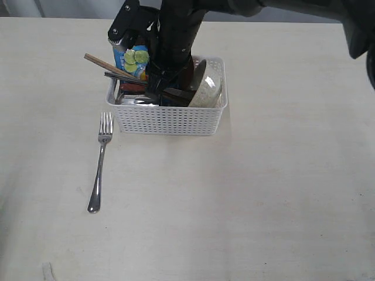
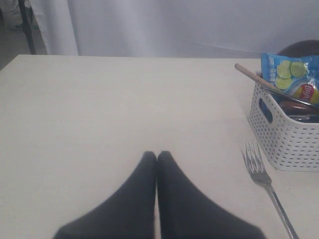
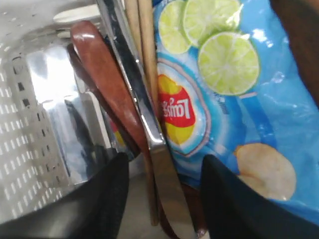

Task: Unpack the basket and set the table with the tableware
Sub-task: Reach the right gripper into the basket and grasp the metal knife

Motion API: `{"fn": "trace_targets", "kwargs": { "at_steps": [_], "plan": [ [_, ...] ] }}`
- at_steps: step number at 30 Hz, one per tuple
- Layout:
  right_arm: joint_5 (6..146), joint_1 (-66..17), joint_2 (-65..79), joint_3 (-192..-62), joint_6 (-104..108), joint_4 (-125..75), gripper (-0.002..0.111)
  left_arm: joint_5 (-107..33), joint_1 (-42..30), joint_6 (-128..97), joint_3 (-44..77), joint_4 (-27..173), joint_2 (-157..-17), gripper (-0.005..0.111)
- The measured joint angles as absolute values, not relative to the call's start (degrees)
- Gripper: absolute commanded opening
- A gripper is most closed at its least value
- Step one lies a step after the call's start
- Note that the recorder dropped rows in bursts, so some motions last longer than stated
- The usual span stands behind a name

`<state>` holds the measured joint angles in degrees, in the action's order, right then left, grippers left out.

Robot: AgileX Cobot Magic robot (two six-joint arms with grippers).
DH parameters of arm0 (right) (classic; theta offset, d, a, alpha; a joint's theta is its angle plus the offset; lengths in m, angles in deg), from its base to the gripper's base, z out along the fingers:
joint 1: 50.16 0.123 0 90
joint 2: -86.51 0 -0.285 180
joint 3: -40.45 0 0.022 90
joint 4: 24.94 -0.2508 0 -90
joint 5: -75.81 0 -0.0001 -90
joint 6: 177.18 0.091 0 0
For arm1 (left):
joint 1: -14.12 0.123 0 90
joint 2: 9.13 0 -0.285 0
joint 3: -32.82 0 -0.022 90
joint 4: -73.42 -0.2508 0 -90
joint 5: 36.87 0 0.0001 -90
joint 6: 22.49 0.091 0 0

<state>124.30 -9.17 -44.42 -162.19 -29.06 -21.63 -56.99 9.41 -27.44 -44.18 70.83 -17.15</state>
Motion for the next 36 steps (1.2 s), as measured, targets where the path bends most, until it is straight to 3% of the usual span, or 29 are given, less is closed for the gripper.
{"fn": "trace_targets", "kwargs": {
  "at_steps": [14, 25, 36],
  "plan": [
    [120.37, -9.03, -46.93, -162.75, -31.44, -25.31, 0.046, -56.99, 9.41, -27.44, -44.18, 70.83, -17.15, 0.0],
    [118.95, -8.94, -48.88, -162.88, -31.81, -25.65, 0.001, -56.99, 9.41, -27.44, -44.18, 70.83, -17.15, 0.0],
    [119.74, -8.46, -47.04, -162.88, -31.81, -24.06, 0.0, -56.99, 9.41, -27.44, -44.18, 70.69, -17.15, 0.0]
  ]
}}
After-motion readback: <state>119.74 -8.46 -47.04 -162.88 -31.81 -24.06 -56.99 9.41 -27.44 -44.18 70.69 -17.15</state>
